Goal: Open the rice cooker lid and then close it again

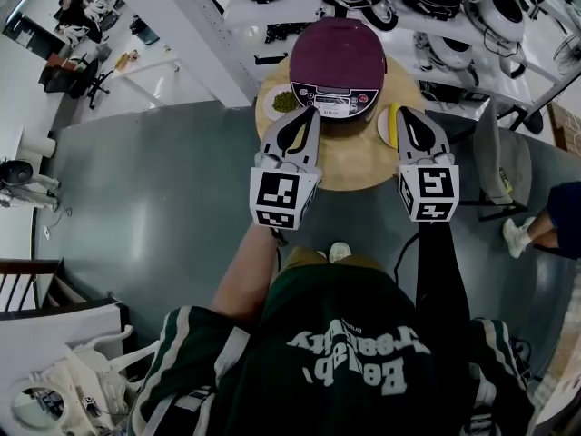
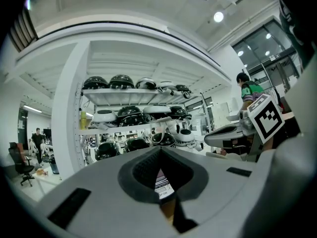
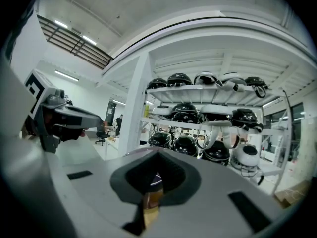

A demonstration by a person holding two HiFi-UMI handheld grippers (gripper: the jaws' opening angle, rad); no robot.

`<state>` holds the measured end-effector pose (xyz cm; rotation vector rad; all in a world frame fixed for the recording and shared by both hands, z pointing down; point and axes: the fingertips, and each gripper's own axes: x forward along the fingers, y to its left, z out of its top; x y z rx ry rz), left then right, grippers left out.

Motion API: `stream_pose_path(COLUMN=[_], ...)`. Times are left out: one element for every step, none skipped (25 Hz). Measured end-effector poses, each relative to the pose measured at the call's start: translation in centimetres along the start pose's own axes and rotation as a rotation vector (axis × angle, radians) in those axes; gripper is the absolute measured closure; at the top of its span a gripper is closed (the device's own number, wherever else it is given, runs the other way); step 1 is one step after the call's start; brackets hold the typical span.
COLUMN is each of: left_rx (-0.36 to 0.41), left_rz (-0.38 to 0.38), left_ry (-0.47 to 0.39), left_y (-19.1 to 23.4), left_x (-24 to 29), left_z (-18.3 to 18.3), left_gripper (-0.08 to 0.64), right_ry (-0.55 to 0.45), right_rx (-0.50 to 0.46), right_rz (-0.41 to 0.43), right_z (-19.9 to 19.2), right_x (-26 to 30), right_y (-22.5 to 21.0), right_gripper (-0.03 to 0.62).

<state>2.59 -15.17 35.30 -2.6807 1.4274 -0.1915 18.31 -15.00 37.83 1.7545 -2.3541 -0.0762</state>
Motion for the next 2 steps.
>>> stream_pose_path(left_rx=[0.0, 0.0], left_rz=[0.0, -0.001], left_ry=[0.001, 0.003], left_y=[0.0, 0.01], left_x=[0.02, 0.04], left_z=[-0.06, -0.11], left_gripper=[0.56, 0.56], right_ry=[0.001, 0.002], right_rx=[-0.001, -0.003], right_rz=[0.002, 0.004], right_z=[-0.04, -0.08], right_x=[0.05, 0.09], right_y=[0.05, 0.1], right_gripper=[0.589, 0.589])
